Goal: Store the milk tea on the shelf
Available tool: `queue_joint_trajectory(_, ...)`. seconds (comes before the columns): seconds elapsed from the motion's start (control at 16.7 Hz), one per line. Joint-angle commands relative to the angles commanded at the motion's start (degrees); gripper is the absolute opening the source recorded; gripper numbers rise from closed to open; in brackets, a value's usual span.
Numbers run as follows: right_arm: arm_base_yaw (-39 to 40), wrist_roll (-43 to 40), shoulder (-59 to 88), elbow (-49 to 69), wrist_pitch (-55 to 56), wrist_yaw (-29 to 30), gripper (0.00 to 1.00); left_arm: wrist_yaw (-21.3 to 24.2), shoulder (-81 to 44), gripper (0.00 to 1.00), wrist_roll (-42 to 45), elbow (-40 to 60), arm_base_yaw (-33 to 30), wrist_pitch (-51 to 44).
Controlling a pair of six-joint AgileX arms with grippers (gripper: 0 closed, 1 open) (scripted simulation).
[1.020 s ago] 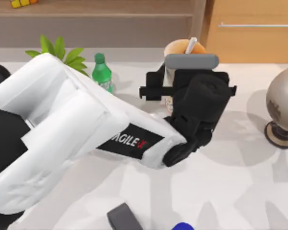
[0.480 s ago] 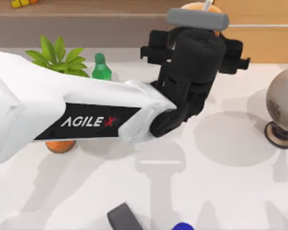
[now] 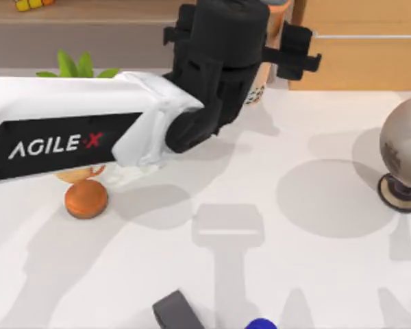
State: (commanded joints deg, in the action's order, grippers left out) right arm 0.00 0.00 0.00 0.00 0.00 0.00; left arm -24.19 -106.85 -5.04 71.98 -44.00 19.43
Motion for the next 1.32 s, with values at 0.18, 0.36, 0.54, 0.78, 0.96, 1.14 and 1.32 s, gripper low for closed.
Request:
queue_joint_trajectory(0.18, 0.0, 0.0, 0.0, 0.0, 0.0, 0.0, 1.0, 2.6, 1.1, 0.0, 0.6, 0.9, 3.0, -2.7)
queue_joint_trajectory(0.36, 0.0, 0.0, 0.0, 0.0, 0.0, 0.0, 1.0, 4.5, 2.0, 0.0, 0.4, 3.5, 6.8, -4.4)
queue_joint_trajectory(0.54, 0.0, 0.0, 0.0, 0.0, 0.0, 0.0, 1.0, 6.0, 2.4, 0.0, 0.5, 6.7, 10.1, -5.7)
queue_joint_trajectory(0.78, 0.0, 0.0, 0.0, 0.0, 0.0, 0.0, 1.0, 6.7, 1.1, 0.0, 1.1, 12.6, 18.3, -10.1)
queue_joint_trajectory(0.96, 0.0, 0.0, 0.0, 0.0, 0.0, 0.0, 1.0, 6.3, 0.5, 0.0, 1.6, 16.3, 22.5, -13.2)
queue_joint_trajectory(1.14, 0.0, 0.0, 0.0, 0.0, 0.0, 0.0, 1.0, 6.3, 0.5, 0.0, 1.8, 17.0, 23.0, -13.7)
queue_joint_trajectory(1.32, 0.0, 0.0, 0.0, 0.0, 0.0, 0.0, 1.0, 6.2, 0.7, 0.0, 1.9, 16.8, 22.8, -13.6)
